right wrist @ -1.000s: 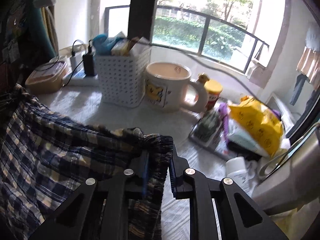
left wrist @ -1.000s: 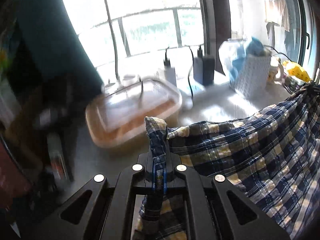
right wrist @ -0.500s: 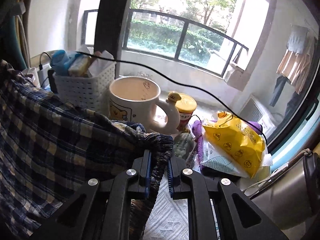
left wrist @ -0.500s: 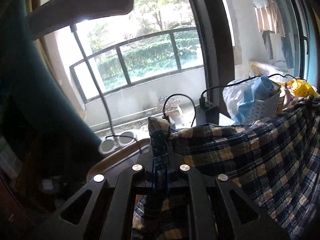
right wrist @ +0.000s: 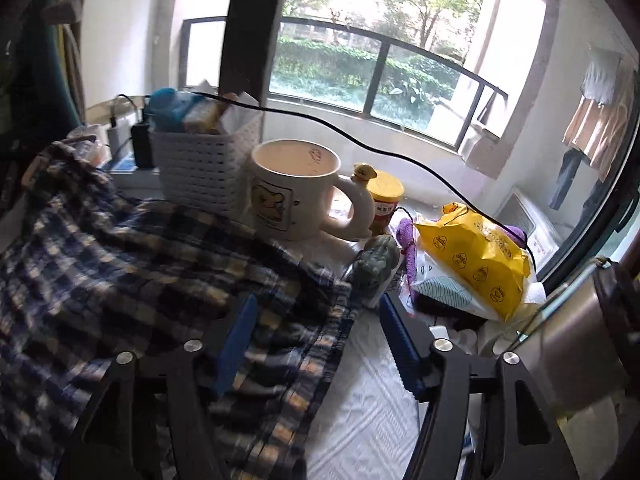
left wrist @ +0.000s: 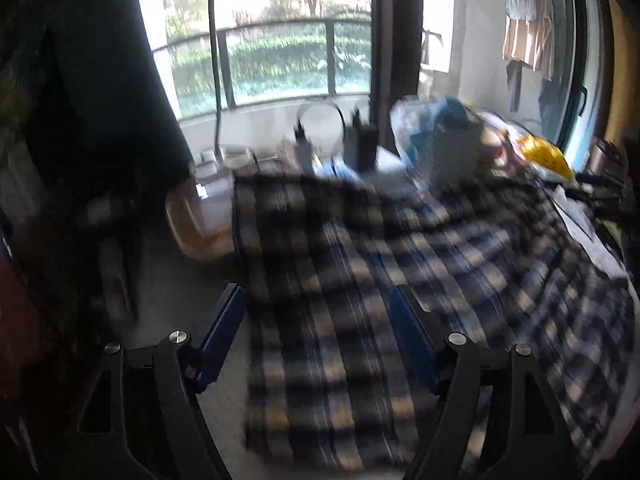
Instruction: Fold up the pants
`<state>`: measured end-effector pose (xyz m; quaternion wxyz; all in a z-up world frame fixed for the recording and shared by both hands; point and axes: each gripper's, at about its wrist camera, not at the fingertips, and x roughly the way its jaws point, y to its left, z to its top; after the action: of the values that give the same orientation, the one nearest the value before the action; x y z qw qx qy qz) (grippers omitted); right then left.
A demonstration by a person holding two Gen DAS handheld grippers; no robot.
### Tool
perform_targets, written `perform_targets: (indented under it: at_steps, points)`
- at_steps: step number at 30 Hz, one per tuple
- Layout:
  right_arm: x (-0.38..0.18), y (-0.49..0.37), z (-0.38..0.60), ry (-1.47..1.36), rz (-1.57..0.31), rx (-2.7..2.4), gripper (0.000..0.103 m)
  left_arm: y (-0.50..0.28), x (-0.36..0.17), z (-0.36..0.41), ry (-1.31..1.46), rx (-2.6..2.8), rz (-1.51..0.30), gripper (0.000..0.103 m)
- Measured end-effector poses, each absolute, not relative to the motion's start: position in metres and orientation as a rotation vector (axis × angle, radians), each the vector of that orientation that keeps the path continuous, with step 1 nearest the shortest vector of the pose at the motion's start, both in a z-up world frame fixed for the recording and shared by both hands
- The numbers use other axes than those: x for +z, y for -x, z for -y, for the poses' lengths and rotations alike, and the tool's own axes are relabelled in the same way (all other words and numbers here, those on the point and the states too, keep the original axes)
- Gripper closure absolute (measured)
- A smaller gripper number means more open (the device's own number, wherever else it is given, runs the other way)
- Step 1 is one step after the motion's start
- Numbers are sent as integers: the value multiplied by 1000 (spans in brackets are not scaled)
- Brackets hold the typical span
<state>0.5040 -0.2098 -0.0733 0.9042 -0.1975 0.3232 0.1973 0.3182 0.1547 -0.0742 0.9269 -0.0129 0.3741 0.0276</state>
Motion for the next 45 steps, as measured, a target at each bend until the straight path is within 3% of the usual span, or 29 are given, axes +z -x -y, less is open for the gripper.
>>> perform_targets:
  at_steps: [3,5,7,9,16,22,23,25,27,29,31,32,45]
  points:
    - [-69,-479,215,403,-658,443,37,-292,-99,-138,68,18,-856,29]
    - [-69,-463,220,404,-665,459,37,-281,-115,-125,89,-16,-910,39]
    - [-72,-452,223,409,-673,471,37,-276,-128,-116,122,-54,-964,57]
    - [-79,-440,228,417,-692,484,37,-275,-140,-109,161,-84,-1008,64]
    - [-99,-407,256,380,-763,516,37,-288,-143,-107,320,-84,-1047,63]
    - [-103,-390,279,315,-787,554,41,-292,-145,-82,98,-30,-1001,65]
    - [-103,-389,280,310,-790,565,41,-292,-146,-77,56,-16,-991,69]
    - [-108,-383,278,317,-799,593,41,-293,-147,-75,13,-1,-973,94]
    - [-112,-378,275,333,-804,614,42,-294,-147,-78,15,0,-970,99]
    - [-119,-374,272,347,-817,626,55,-295,-147,-82,4,5,-966,100]
    - [-123,-371,270,373,-823,622,79,-297,-145,-84,-9,18,-957,101]
    - [-123,-369,269,387,-823,619,85,-299,-142,-85,-20,28,-947,101]
    - [-115,-364,338,295,-826,437,94,-336,-113,-112,-32,44,-881,99]
